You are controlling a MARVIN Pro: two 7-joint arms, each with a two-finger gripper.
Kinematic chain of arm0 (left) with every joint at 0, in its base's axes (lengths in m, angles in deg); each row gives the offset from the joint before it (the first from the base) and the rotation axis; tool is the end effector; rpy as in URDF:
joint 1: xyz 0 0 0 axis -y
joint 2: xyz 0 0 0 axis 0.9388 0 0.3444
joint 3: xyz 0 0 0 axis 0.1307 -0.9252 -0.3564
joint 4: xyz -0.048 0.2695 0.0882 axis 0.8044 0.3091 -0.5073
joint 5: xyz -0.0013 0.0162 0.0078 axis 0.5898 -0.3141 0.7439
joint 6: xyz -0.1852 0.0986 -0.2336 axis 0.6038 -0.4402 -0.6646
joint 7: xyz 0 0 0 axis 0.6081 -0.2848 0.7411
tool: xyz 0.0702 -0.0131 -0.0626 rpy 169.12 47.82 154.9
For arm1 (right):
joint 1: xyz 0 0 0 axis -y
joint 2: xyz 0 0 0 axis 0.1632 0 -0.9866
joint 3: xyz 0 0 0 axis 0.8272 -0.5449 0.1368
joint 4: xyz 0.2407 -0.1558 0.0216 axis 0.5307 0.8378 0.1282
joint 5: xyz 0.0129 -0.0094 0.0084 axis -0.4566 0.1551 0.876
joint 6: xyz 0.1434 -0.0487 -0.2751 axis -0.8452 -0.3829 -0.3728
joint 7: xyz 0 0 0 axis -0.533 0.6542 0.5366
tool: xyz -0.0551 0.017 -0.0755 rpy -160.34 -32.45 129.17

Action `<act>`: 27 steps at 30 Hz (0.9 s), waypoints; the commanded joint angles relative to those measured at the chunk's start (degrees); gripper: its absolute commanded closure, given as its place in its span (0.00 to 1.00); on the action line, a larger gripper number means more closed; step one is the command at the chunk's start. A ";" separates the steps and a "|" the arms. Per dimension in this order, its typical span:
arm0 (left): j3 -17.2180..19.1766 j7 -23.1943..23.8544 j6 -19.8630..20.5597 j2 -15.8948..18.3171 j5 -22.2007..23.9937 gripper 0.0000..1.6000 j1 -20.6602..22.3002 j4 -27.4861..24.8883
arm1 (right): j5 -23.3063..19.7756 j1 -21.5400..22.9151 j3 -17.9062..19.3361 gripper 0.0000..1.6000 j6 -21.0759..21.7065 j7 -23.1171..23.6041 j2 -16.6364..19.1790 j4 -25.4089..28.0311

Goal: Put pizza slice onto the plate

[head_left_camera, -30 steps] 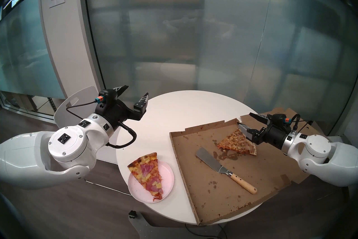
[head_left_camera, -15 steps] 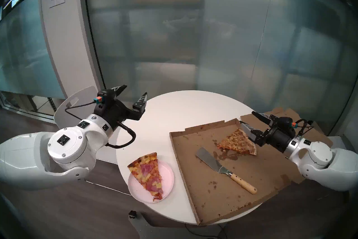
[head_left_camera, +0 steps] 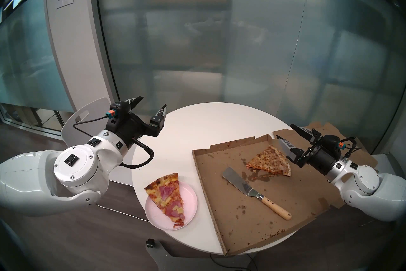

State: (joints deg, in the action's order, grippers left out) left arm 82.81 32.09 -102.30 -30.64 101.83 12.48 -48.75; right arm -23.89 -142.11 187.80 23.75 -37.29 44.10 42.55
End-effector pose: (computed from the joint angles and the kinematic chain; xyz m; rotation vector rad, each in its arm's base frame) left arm 0.3238 0.0255 -0.1277 2.0132 -0.4364 2.2222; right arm 0.3149 -0.1375 -0.1949 -1.8177 -0.6907 -2.0121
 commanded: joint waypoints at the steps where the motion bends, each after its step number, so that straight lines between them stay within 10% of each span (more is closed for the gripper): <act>1: 0.54 0.13 -0.69 -0.10 -0.37 0.00 0.53 -0.47 | 0.85 -5.21 6.54 0.00 -0.73 2.33 -4.48 1.08; 27: 0.21 0.23 -1.48 0.02 -0.75 0.00 0.64 -0.40 | 3.42 -20.59 31.36 0.00 16.58 14.97 -21.59 10.66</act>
State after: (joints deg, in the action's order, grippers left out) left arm 82.37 32.17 -103.10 -30.55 101.25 12.51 -48.81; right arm -19.61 -159.53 213.69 37.09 -24.25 26.80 50.22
